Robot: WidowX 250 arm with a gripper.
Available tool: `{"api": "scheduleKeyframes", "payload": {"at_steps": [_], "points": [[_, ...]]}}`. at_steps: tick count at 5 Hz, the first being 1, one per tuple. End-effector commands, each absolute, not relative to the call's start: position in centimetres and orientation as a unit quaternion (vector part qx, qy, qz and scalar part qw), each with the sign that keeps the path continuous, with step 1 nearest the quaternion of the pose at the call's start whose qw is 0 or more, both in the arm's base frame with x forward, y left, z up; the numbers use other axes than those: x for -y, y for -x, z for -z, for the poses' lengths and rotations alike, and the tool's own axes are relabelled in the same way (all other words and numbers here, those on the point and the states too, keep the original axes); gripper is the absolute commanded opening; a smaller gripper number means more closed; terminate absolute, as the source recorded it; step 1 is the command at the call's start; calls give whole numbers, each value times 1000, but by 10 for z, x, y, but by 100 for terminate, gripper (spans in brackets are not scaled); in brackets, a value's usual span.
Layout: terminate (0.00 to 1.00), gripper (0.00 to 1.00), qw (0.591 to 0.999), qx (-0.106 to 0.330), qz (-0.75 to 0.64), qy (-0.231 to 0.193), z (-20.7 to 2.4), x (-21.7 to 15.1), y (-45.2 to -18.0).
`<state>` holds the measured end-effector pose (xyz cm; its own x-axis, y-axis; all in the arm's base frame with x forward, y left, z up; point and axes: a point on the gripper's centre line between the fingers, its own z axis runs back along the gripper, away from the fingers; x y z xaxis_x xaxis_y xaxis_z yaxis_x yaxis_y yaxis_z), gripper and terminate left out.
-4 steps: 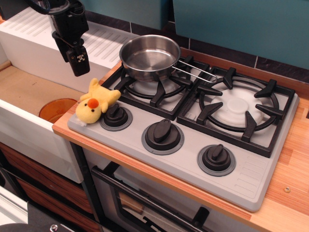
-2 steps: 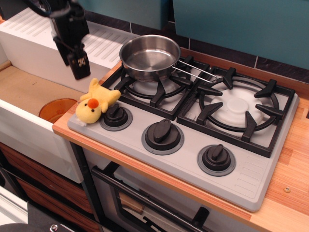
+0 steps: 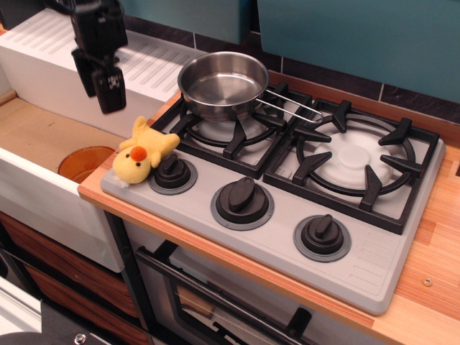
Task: Put stuffedduck in pan
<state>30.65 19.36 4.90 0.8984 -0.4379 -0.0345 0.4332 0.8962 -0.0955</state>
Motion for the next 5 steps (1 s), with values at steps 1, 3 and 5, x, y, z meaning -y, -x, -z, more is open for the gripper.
{"api": "scheduleKeyframes", "payload": {"at_steps": [1, 3, 5], "points": [[0, 100, 977, 6, 212, 4, -102, -189, -292], [0, 100, 983, 37, 174, 39, -97, -167, -259], [0, 100, 987, 62, 134, 62, -89, -141, -238]]}}
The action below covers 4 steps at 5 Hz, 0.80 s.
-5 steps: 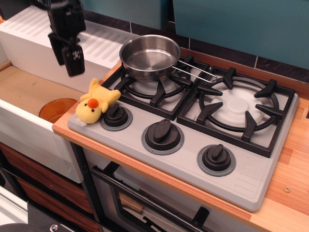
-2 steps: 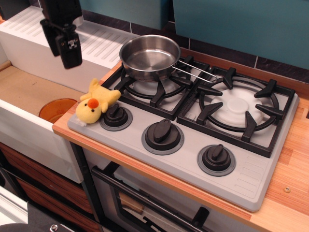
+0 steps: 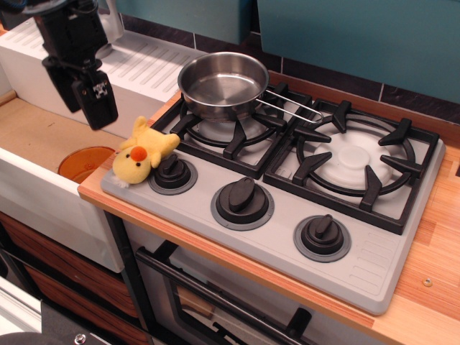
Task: Put stuffedduck in pan
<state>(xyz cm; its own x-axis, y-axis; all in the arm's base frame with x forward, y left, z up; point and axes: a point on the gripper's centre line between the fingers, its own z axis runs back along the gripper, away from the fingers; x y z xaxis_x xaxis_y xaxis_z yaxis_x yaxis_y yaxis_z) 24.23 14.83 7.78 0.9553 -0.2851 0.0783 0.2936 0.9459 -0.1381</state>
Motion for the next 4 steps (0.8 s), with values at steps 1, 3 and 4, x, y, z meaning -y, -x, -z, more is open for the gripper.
{"api": "scheduleKeyframes", "payload": {"at_steps": [1, 3, 4], "points": [[0, 100, 986, 80, 131, 63, -76, -131, -234], [0, 100, 981, 107, 152, 64, -50, -125, -240], [0, 100, 978, 114, 162, 62, -39, -125, -244]]}}
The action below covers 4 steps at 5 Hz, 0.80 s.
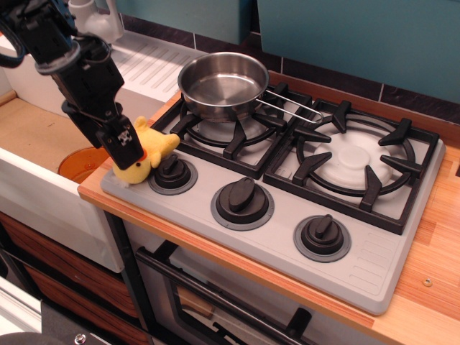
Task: Put stuffedduck in pan
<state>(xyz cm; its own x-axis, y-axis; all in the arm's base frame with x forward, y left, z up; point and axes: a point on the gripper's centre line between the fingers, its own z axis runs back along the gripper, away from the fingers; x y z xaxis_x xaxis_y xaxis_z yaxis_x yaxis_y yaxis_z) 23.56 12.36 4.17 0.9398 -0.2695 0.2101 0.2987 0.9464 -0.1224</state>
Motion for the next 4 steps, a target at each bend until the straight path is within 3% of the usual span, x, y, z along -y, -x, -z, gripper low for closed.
{"api": "scheduleKeyframes", "payload": {"at_steps": [1, 2, 4], "points": [[0, 100, 977, 113, 165, 71, -29, -125, -250], [0, 0, 979, 96, 166, 72, -23, -127, -254], [0, 0, 981, 73, 168, 69, -32, -131, -254]]}}
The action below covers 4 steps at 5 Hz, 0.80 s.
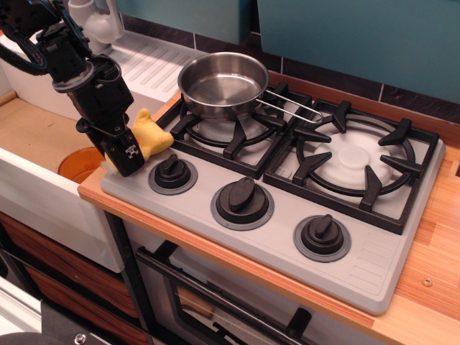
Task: Put stuffedduck in pan
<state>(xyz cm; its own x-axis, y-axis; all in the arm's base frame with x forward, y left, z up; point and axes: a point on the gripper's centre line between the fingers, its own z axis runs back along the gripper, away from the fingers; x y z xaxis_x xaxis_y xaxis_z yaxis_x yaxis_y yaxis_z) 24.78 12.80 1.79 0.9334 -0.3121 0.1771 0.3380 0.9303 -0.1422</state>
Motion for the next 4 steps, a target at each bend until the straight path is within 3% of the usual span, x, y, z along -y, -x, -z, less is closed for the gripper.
{"api": "scheduleKeyframes", "payload": {"at_steps": [1, 4], "points": [[0, 0, 982, 60, 169, 62, -49, -133, -255], [0, 0, 982, 25, 182, 41, -117, -124, -284]]}}
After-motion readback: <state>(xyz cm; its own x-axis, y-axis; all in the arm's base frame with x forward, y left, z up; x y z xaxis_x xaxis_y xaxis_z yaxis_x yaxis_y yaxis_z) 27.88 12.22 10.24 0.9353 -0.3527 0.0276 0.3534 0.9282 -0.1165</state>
